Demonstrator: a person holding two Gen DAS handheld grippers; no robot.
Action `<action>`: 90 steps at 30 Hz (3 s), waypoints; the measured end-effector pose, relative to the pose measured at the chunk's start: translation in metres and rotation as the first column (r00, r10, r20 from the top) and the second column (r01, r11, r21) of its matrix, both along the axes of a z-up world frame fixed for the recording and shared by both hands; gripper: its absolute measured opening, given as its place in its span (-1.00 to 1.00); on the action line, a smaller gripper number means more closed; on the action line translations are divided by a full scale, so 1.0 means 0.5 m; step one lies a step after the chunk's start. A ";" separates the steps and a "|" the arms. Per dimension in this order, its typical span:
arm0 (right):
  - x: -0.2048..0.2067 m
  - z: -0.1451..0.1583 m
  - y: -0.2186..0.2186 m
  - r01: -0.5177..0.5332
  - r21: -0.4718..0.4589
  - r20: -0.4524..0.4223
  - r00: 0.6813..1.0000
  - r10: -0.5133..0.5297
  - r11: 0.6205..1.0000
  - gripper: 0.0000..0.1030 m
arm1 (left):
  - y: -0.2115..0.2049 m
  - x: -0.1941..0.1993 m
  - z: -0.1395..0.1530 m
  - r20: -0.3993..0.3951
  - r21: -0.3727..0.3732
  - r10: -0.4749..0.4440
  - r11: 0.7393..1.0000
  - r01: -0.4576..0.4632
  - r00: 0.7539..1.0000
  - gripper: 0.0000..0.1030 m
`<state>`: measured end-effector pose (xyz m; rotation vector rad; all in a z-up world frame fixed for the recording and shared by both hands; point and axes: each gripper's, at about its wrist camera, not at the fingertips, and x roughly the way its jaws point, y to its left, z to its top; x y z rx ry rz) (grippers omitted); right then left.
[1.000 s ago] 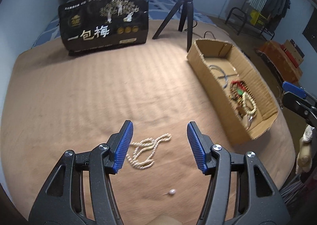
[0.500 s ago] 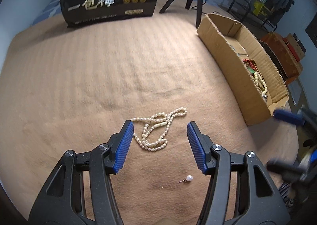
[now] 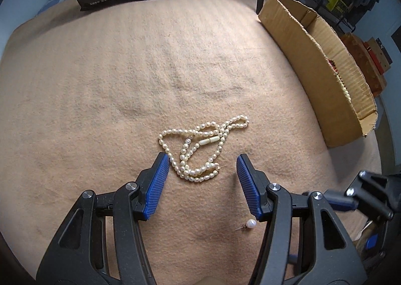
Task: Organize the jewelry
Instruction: 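Move the left tool to the pearl necklace while the right tool approaches the other earring, then close the left tool on the pearl necklace while the right tool grasps the pearl earring, then carry the necklace with the left tool while the right tool carries the earring to the box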
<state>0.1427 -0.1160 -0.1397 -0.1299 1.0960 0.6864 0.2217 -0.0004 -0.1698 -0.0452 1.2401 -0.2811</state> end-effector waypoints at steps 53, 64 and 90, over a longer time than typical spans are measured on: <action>0.032 0.058 -0.024 0.058 -0.025 0.152 0.987 -0.053 0.998 -0.83 | 0.065 0.020 0.114 0.164 -0.139 0.153 0.982 -0.130 0.975 -0.90; 0.064 0.105 -0.073 0.122 -0.004 0.197 0.973 -0.118 0.993 -0.83 | 0.042 0.006 0.183 0.242 -0.171 0.137 0.980 -0.097 0.961 -0.90; 0.228 0.179 -0.308 0.384 0.012 0.252 0.892 -0.375 0.923 -0.83 | -0.182 0.039 0.248 0.345 -0.188 -0.022 0.978 0.092 0.938 -0.90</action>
